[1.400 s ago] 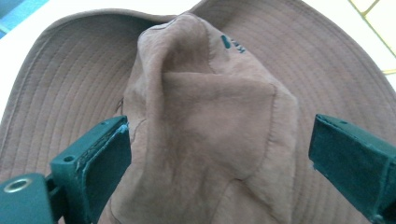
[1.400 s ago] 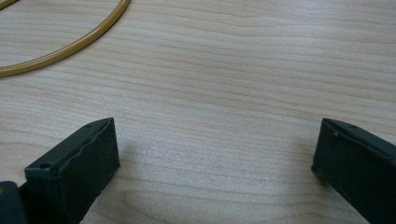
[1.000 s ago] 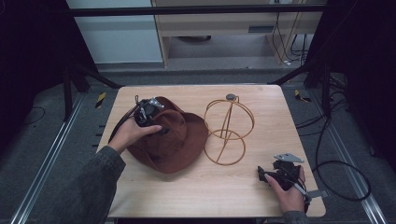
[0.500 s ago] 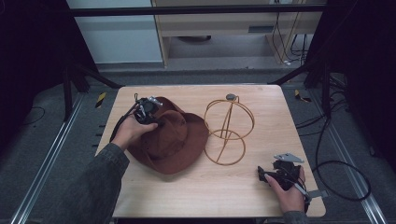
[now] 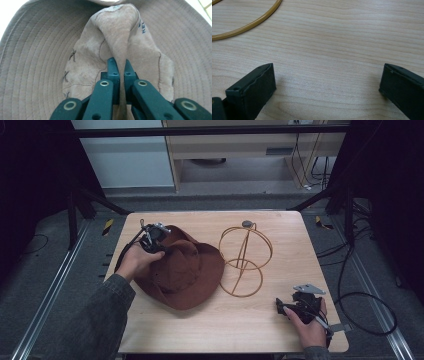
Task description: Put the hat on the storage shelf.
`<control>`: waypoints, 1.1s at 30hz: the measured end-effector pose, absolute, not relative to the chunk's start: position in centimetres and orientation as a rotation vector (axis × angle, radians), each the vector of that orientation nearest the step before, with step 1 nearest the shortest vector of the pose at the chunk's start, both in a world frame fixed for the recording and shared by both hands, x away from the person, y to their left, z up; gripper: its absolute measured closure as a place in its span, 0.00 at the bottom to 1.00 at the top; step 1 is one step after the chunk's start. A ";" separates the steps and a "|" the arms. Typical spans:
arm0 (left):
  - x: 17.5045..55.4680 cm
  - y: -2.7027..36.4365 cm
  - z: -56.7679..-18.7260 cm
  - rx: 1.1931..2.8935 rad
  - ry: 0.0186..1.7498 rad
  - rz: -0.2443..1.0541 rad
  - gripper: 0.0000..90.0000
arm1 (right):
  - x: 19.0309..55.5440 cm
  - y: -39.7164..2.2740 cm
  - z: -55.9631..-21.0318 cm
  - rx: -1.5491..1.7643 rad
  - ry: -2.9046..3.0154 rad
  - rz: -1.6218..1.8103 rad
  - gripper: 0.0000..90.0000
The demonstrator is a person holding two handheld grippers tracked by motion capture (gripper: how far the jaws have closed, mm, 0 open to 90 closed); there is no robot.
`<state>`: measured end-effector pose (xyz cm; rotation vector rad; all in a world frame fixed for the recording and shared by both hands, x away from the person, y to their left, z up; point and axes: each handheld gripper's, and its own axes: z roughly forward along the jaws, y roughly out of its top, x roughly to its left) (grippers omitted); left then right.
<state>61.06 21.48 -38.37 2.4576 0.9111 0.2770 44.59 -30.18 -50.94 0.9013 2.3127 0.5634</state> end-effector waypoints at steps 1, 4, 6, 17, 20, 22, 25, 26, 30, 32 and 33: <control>61.1 21.5 -38.4 2.458 0.911 0.277 0.98 | 44.6 -30.2 -50.9 0.901 2.313 0.563 0.00; 60.7 21.7 -37.3 2.458 0.880 0.302 0.98 | 44.7 -30.2 -50.9 0.900 2.314 0.565 0.01; 60.1 21.8 -36.9 2.475 0.867 0.314 0.98 | 44.7 -30.2 -50.9 0.899 2.314 0.564 0.01; 57.4 23.0 -34.0 2.456 0.823 0.388 0.98 | 44.7 -30.2 -50.9 0.899 2.314 0.564 0.00; 56.8 23.7 -33.1 2.437 0.813 0.397 0.98 | 44.7 -30.2 -50.9 0.897 2.312 0.561 0.00; 56.3 24.1 -32.5 2.413 0.807 0.401 0.98 | 44.8 -30.2 -50.9 0.897 2.312 0.561 0.00; 55.6 24.7 -31.7 2.398 0.800 0.415 0.98 | 44.8 -30.2 -50.9 0.897 2.312 0.561 0.00; 55.4 24.9 -31.5 2.396 0.798 0.419 0.98 | 44.8 -30.2 -50.9 0.895 2.313 0.561 0.00; 54.7 25.6 -30.8 2.380 0.790 0.423 0.98 | 44.8 -30.2 -50.9 0.896 2.311 0.561 0.00; 53.9 26.0 -30.3 2.375 0.777 0.432 0.98 | 44.7 -30.2 -50.9 0.904 2.310 0.558 0.00; 53.9 26.0 -30.3 2.375 0.777 0.432 0.98 | 44.7 -30.2 -50.9 0.904 2.310 0.558 0.00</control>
